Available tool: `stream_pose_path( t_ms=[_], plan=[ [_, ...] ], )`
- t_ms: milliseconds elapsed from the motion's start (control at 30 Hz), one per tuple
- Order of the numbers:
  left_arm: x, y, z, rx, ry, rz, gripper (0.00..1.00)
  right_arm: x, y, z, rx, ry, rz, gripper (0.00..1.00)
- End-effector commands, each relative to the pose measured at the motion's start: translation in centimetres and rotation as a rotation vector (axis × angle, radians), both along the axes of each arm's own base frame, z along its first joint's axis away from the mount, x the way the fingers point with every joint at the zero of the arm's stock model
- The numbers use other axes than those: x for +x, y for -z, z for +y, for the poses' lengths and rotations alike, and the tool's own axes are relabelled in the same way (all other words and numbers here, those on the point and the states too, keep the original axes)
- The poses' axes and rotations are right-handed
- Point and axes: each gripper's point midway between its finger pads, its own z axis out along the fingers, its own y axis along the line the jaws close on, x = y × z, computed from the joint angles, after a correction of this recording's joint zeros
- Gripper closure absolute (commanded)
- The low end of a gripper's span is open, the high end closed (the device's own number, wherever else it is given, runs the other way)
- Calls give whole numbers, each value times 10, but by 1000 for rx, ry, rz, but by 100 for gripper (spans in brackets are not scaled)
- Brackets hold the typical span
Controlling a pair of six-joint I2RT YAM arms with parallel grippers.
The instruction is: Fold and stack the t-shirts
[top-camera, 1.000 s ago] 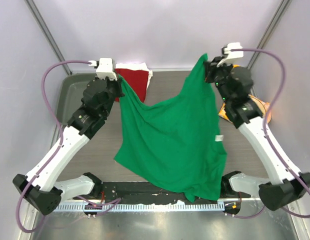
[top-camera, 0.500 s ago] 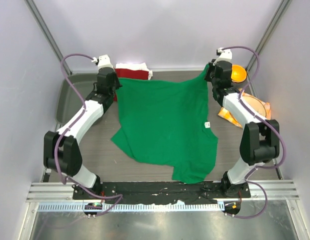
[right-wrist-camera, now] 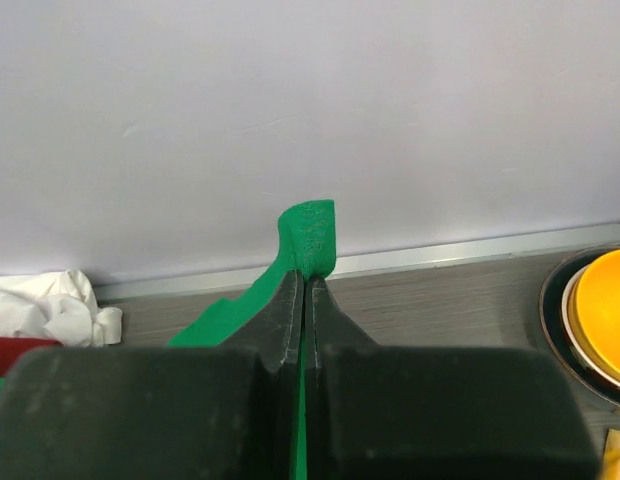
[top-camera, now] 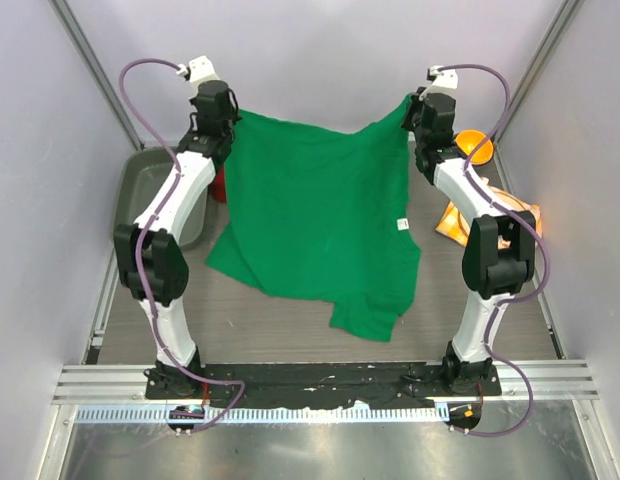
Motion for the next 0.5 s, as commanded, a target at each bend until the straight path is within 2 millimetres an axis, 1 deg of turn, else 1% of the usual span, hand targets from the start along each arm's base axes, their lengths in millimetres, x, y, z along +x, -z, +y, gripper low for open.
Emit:
stream_pose_path(
  t_ms=[0,33,67,100,133,167,200,233,267,300,333,367,400,433,467],
  plan=[
    [29,24,14,31,-43,79,88,15,-12,-12,10,63,-55,96],
    [37,55,14,40,-48,151,47,19,-2,-14,27,86,-38,79],
    [46,45,19,33,-70,133,27,23,-3,-15,34,98,-40,66],
    [50,51,25,43,-109,151,10,25,2,-18,35,119,-14,49],
    [49,65,31,46,-139,203,1,30,15,-18,36,128,18,19],
    [61,65,36,39,-167,195,0,33,6,-21,51,144,10,10],
    [60,66,44,43,-205,210,0,31,10,-23,48,168,34,6],
    [54,70,48,49,-228,254,0,29,6,-25,46,184,27,5],
    [51,63,51,32,-242,244,0,18,-3,-29,35,200,16,5],
    [45,56,53,26,-252,240,0,13,-15,-31,34,216,-20,5],
    [38,49,53,14,-259,233,0,6,-21,-30,32,218,-33,4],
    [32,43,53,-21,-268,214,0,-8,-38,-32,34,218,-59,4],
    [11,33,55,-38,-267,218,0,-17,-43,-32,33,218,-53,4],
    [4,29,52,-68,-246,208,0,-27,-45,-26,30,211,-40,3],
    [-7,24,51,-93,-239,208,0,-46,-62,-24,41,200,-45,3]
  ],
)
